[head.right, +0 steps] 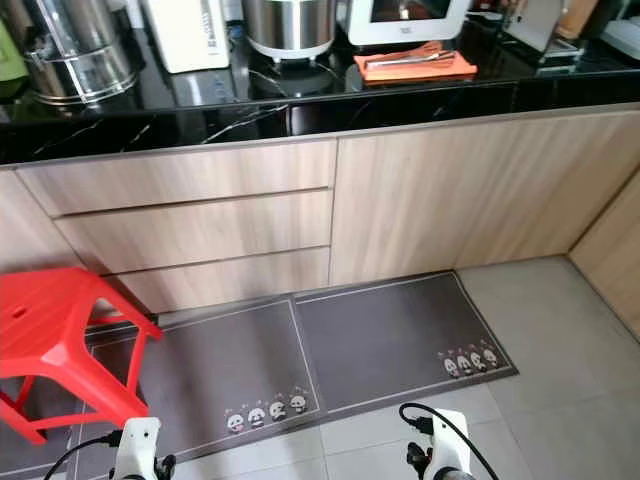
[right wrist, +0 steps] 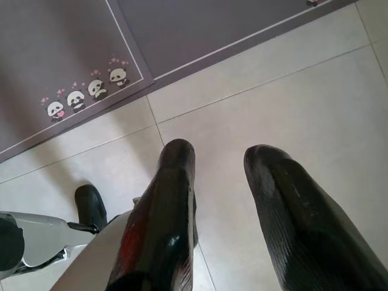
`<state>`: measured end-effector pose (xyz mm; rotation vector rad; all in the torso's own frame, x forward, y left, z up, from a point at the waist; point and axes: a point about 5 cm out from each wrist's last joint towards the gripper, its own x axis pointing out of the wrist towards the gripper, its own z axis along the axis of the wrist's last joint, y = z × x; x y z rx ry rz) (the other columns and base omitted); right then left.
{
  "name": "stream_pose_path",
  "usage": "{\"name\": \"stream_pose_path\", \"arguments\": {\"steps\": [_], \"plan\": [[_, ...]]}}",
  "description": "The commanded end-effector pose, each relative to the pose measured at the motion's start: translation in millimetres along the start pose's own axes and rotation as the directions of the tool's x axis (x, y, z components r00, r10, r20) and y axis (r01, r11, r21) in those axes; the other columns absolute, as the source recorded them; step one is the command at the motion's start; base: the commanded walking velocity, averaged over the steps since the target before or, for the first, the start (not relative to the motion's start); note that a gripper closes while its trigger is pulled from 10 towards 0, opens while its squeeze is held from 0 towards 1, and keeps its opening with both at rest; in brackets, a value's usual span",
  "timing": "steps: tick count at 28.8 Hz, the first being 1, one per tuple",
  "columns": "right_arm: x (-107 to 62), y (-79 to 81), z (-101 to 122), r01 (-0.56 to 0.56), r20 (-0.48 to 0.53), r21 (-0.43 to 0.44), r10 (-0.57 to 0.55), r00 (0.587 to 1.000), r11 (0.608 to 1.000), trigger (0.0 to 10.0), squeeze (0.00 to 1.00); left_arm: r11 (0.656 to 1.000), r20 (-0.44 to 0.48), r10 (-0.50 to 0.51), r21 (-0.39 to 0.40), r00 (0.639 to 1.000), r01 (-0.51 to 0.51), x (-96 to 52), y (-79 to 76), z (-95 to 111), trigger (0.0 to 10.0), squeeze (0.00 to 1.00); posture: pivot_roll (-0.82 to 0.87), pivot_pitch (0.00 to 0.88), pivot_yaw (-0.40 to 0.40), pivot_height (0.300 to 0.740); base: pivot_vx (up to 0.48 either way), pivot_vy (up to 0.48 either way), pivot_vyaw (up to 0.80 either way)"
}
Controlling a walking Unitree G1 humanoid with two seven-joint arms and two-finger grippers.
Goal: Kitchen organization
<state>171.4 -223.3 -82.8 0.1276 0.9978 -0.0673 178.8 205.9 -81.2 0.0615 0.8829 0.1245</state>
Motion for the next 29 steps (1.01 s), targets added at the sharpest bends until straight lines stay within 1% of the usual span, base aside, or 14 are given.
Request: {"name": "stream_pose_path", "arguments": {"steps": [1,3,7,8,12,17,22,24,26,29], "plan": [[0.0,-0.7,2.1,-0.001,0.003,-0.017,0.001,1.000,1.000,10.0,0.00,1.000,-0.030,0.005,0.005,1.000,-0.005,-1.3,0.7,-6.6,10.0,0.00,0.01,0.000,-0.009,0.706,0.000,0.000,-0.64],[0.0,-1.5,3.4,0.008,0.005,-0.047,-0.008,1.000,0.999,10.0,0.00,1.000,-0.026,0.004,0.001,1.000,-0.004,-1.2,0.7,-6.2,10.0,0.00,0.01,0.000,-0.009,0.706,0.000,0.000,-0.64],[0.1,-1.8,3.7,0.011,0.007,-0.035,-0.011,1.000,0.999,10.0,0.00,1.000,-0.023,0.007,0.016,1.000,-0.006,-1.0,0.9,-5.2,10.0,0.00,0.01,0.007,-0.012,0.706,0.000,0.000,-0.63],[0.0,-2.0,3.9,0.011,0.006,-0.036,-0.011,1.000,0.999,10.0,0.00,0.999,-0.024,0.010,0.034,1.000,-0.010,-0.9,1.2,-4.9,10.0,0.00,0.01,0.017,-0.014,0.706,0.000,-0.311,-0.63],[-0.1,-2.8,4.1,0.010,0.003,-0.044,-0.010,1.000,0.999,10.0,0.00,1.000,-0.034,0.015,0.018,0.999,-0.015,-1.0,0.8,-6.1,10.0,0.00,0.00,0.025,-0.015,0.706,0.000,-0.369,-0.63],[-0.4,-4.4,4.6,0.018,0.005,-0.053,-0.018,1.000,0.998,10.0,0.00,1.000,-0.034,0.014,0.006,0.999,-0.014,-1.0,-0.4,-6.4,10.0,0.00,0.00,0.031,-0.018,0.706,0.000,0.000,-0.63],[-0.6,-5.2,5.3,0.019,0.006,-0.057,-0.019,1.000,0.998,10.0,0.00,1.000,-0.026,0.015,0.027,1.000,-0.014,-0.8,-0.8,-5.1,10.0,0.00,0.00,0.035,-0.022,0.706,0.000,0.000,-0.64],[-0.6,-5.5,5.7,0.018,0.006,-0.060,-0.018,1.000,0.998,10.0,0.00,1.000,-0.027,0.015,0.024,1.000,-0.014,-0.8,-1.2,-5.1,10.0,0.00,0.00,0.037,-0.024,0.706,0.000,-0.364,-0.63],[-0.6,-5.7,6.0,0.018,0.007,-0.061,-0.018,1.000,0.998,10.0,0.00,1.000,-0.029,0.017,0.006,0.999,-0.017,-0.8,-1.5,-5.6,10.0,0.00,0.00,0.037,-0.024,0.706,0.000,0.000,-0.63],[-0.7,-6.2,6.3,0.018,0.007,-0.063,-0.017,1.000,0.998,10.0,0.00,1.000,-0.029,0.015,0.016,0.999,-0.015,-0.7,-2.1,-5.3,10.0,0.00,0.00,0.038,-0.027,0.706,0.000,0.000,-0.63]]}}
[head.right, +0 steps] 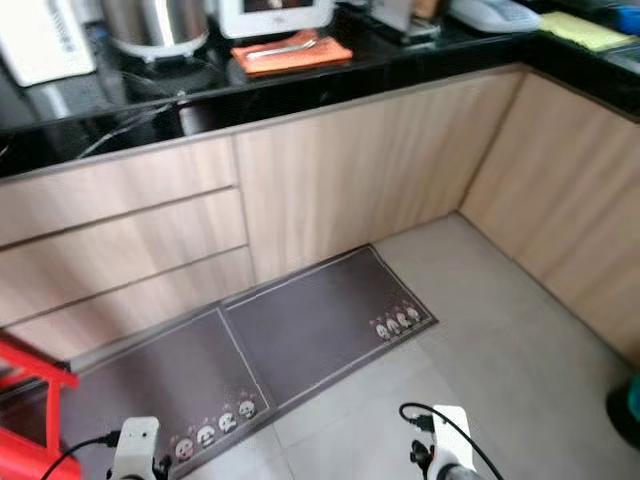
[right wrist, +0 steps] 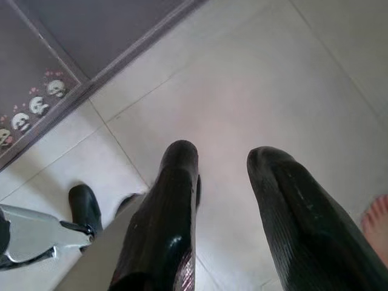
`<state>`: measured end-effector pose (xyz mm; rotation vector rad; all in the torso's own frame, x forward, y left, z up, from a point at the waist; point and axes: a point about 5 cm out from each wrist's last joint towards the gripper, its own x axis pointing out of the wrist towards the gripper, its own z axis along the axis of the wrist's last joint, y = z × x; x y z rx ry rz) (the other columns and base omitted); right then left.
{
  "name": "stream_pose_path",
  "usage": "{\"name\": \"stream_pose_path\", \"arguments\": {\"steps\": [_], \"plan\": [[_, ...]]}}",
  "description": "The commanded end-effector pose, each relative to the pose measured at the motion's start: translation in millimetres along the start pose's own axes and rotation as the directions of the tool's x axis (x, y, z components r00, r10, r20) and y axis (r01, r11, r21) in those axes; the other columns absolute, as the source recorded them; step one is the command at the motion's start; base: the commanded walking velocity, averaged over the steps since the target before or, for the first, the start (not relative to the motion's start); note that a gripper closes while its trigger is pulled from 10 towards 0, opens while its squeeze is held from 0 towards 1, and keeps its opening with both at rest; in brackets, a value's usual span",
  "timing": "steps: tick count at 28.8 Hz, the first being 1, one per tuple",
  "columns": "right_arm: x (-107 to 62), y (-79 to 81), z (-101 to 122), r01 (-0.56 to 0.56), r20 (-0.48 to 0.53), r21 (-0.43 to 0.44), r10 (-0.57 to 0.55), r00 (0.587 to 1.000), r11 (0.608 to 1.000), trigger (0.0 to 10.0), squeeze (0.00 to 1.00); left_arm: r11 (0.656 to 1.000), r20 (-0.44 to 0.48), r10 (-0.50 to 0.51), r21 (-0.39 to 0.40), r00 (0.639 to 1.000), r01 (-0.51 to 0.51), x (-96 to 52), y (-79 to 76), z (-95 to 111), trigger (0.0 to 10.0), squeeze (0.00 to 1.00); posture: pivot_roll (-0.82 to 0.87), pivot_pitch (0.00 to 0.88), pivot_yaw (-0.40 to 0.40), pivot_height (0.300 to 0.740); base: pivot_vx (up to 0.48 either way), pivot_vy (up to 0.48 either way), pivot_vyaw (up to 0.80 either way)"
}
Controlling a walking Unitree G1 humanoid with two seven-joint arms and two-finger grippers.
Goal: Kitchen organization
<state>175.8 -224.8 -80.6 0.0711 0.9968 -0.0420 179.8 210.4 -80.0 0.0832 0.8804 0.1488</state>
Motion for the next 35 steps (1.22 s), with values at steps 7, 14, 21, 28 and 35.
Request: {"name": "stream_pose_path", "arguments": {"steps": [7,14,21,28,35], "plan": [[-1.2,-5.9,1.3,0.013,0.004,-0.008,-0.013,1.000,1.000,10.0,0.00,1.000,-0.031,-0.014,0.001,0.999,0.014,-1.2,-7.0,-6.7,10.0,0.00,0.00,0.038,-0.029,0.706,0.000,0.000,-0.63],[-1.3,-6.1,2.1,0.006,0.003,-0.018,-0.006,1.000,1.000,10.0,0.00,1.000,-0.024,-0.010,0.028,1.000,0.011,-0.9,-7.2,-5.3,10.0,0.00,0.00,0.036,-0.033,0.706,0.000,-0.102,-0.63],[-1.6,-7.4,1.6,0.008,0.001,-0.019,-0.008,1.000,1.000,10.0,0.00,1.000,-0.034,-0.009,0.011,0.999,0.010,-1.2,-8.4,-6.9,10.0,0.00,0.00,0.028,-0.038,0.706,0.000,-0.153,-0.63],[-1.9,-8.0,1.2,0.006,0.000,-0.026,-0.006,1.000,1.000,10.0,0.00,1.000,-0.035,-0.002,-0.002,0.999,0.002,-1.5,-9.0,-7.9,10.0,0.00,0.00,0.006,-0.040,0.706,0.000,0.000,-0.63],[-1.8,-7.3,2.0,0.001,0.016,-0.008,-0.001,1.000,1.000,10.0,0.00,1.000,-0.025,0.000,-0.028,1.000,-0.001,-1.7,-9.3,-7.5,10.0,0.00,-0.01,0.000,-0.040,0.706,0.000,0.000,-0.36]]}}
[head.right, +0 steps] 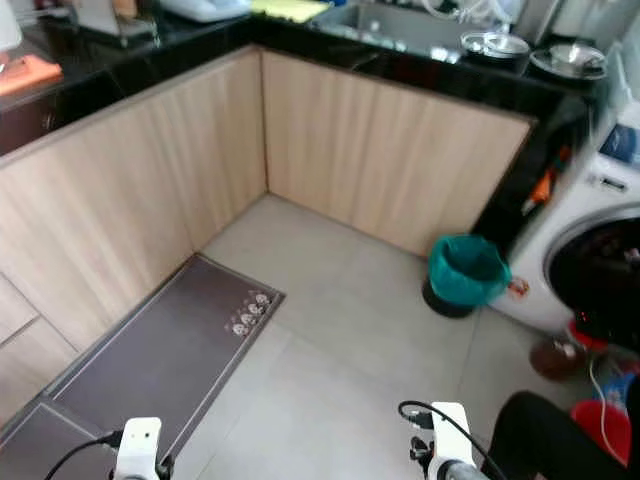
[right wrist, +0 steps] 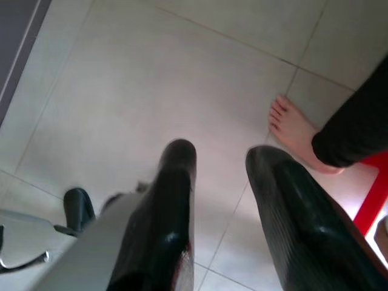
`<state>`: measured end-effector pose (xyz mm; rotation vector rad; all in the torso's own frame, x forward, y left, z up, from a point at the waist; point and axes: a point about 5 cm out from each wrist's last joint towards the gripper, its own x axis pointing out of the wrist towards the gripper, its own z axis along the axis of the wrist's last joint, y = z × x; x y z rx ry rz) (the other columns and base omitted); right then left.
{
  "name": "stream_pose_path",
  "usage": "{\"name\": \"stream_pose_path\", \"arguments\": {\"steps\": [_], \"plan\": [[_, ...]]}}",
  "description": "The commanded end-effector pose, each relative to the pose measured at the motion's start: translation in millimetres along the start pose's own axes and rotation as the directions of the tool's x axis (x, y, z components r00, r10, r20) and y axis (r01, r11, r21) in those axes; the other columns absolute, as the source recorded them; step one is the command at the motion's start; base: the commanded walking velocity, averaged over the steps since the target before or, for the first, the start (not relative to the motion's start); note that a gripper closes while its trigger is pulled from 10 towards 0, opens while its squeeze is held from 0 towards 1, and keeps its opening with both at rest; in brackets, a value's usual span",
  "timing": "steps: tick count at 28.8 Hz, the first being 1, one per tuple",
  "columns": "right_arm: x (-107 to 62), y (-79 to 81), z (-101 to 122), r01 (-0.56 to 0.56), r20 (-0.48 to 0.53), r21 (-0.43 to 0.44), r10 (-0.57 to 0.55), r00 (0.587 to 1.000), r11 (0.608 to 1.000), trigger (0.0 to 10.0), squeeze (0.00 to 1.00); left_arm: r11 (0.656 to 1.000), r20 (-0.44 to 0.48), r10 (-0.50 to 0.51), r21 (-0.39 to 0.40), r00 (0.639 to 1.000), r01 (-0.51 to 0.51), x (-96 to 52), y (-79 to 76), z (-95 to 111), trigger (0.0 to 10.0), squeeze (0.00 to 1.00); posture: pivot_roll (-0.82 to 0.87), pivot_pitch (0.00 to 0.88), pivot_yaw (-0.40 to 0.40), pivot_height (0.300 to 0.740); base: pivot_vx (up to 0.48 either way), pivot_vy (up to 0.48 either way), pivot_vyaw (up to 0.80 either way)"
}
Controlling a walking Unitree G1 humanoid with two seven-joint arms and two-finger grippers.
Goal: Kitchen organization
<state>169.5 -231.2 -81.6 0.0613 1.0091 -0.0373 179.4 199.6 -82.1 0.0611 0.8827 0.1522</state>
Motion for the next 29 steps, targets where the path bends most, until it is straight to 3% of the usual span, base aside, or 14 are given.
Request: {"name": "stream_pose_path", "arguments": {"steps": [1,8,15,23,29], "plan": [[0.6,-0.2,7.6,-0.003,0.031,0.011,0.003,1.000,1.000,10.0,0.00,1.000,-0.021,0.012,-0.014,1.000,-0.012,-1.2,1.8,-5.9,10.0,0.00,-0.01,0.001,-0.041,0.706,0.000,0.000,0.00],[0.8,0.1,8.8,-0.007,0.037,0.020,0.006,0.999,1.000,10.0,0.00,1.000,-0.020,0.014,-0.023,1.000,-0.015,-1.0,2.0,-5.1,10.0,0.00,-0.01,0.019,-0.043,0.706,0.000,0.000,0.00],[0.7,-1.4,8.4,-0.010,-0.002,-0.044,0.009,1.000,0.999,10.0,0.00,0.999,-0.027,0.017,-0.026,0.999,-0.018,-0.9,1.4,-5.4,10.0,0.00,-0.02,0.033,-0.048,0.706,0.305,0.000,0.00],[0.7,-2.7,10.5,-0.011,-0.001,-0.042,0.011,1.000,0.999,10.0,0.00,0.999,-0.026,0.019,-0.035,0.999,-0.020,-0.4,-0.4,-3.8,10.0,0.00,-0.02,0.036,-0.057,0.706,0.307,0.000,-0.41],[0.7,-2.5,12.3,-0.021,0.001,-0.063,0.021,1.000,0.998,10.0,0.00,0.999,-0.025,0.020,-0.032,1.000,-0.020,-0.2,-1.0,-3.0,10.0,0.00,-0.02,0.022,-0.060,0.706,0.346,0.000,0.00]]}}
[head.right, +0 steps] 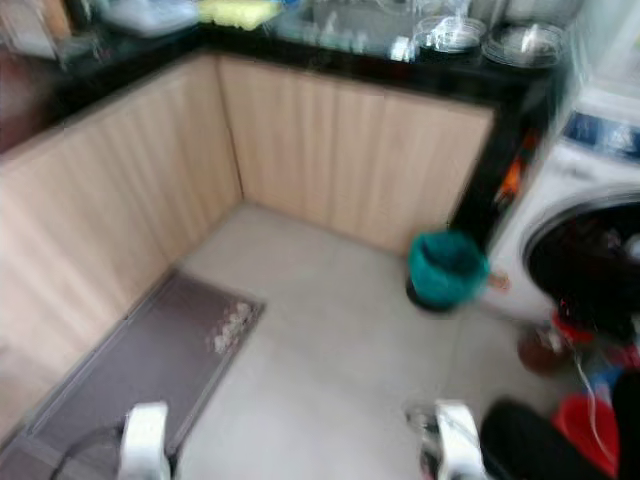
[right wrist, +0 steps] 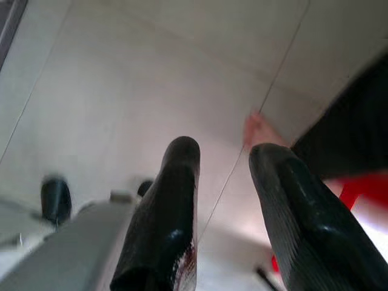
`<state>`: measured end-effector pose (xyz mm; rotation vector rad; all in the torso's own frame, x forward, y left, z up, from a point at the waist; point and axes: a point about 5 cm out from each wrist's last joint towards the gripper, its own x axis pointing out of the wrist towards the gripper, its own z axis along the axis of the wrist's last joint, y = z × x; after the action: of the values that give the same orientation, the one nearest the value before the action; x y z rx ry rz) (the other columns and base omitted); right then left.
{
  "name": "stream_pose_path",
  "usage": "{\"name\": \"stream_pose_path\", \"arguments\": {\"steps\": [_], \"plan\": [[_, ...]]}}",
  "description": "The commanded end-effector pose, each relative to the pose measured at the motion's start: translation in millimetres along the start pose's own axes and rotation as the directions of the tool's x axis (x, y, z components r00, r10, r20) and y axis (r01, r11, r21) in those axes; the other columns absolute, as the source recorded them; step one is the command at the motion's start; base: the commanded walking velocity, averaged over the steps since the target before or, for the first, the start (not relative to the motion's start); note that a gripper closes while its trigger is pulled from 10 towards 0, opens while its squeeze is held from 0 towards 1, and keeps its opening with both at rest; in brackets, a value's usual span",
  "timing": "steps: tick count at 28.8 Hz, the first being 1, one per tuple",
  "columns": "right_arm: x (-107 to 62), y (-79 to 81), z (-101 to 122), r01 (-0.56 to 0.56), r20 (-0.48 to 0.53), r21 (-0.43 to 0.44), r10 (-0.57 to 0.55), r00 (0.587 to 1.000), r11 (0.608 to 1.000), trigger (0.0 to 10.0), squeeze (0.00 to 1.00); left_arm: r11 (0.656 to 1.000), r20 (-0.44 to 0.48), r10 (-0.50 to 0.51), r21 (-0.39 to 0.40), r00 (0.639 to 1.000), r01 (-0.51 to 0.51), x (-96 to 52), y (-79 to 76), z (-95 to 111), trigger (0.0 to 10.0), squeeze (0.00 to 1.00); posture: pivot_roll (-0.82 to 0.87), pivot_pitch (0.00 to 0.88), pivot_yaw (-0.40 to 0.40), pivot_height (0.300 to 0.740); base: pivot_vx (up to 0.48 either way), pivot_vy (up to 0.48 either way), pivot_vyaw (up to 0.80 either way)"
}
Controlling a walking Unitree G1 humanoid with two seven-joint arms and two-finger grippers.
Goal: Kitchen organization
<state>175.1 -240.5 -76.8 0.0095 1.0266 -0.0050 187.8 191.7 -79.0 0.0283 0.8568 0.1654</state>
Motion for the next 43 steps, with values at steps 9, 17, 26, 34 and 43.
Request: {"name": "stream_pose_path", "arguments": {"steps": [9,17,26,34,43], "plan": [[1.5,6.1,3.3,-0.019,0.022,0.004,0.018,1.000,1.000,10.0,0.00,1.000,-0.051,0.022,0.005,0.998,-0.022,-2.6,7.7,-12.5,10.0,0.00,-0.02,0.000,-0.059,0.706,0.361,0.000,0.00],[0.6,4.2,-0.4,-0.013,0.018,-0.006,0.013,1.000,1.000,10.0,0.00,1.000,-0.062,0.011,0.004,0.998,-0.011,-3.8,5.4,-16.7,10.0,0.00,-0.03,0.000,-0.037,0.706,0.364,0.000,0.00],[1.0,6.6,-2.0,-0.014,0.018,-0.003,0.014,1.000,1.000,10.0,0.00,1.000,-0.057,0.010,0.018,0.998,-0.009,-4.0,7.1,-17.0,10.0,0.00,-0.03,0.000,-0.029,0.706,0.376,0.000,0.00],[1.3,7.4,-1.3,-0.013,0.027,0.009,0.013,1.000,1.000,10.0,0.00,1.000,-0.060,0.008,0.023,0.998,-0.006,-3.8,8.2,-16.6,10.0,0.00,-0.03,0.000,-0.028,0.706,0.377,0.000,0.00],[1.2,6.2,0.9,-0.019,0.026,-0.001,0.019,0.999,1.000,10.0,0.00,1.000,-0.057,0.005,0.008,0.998,-0.005,-3.3,7.2,-15.1,10.0,0.00,-0.02,0.000,-0.046,0.706,0.377,0.000,0.00]]}}
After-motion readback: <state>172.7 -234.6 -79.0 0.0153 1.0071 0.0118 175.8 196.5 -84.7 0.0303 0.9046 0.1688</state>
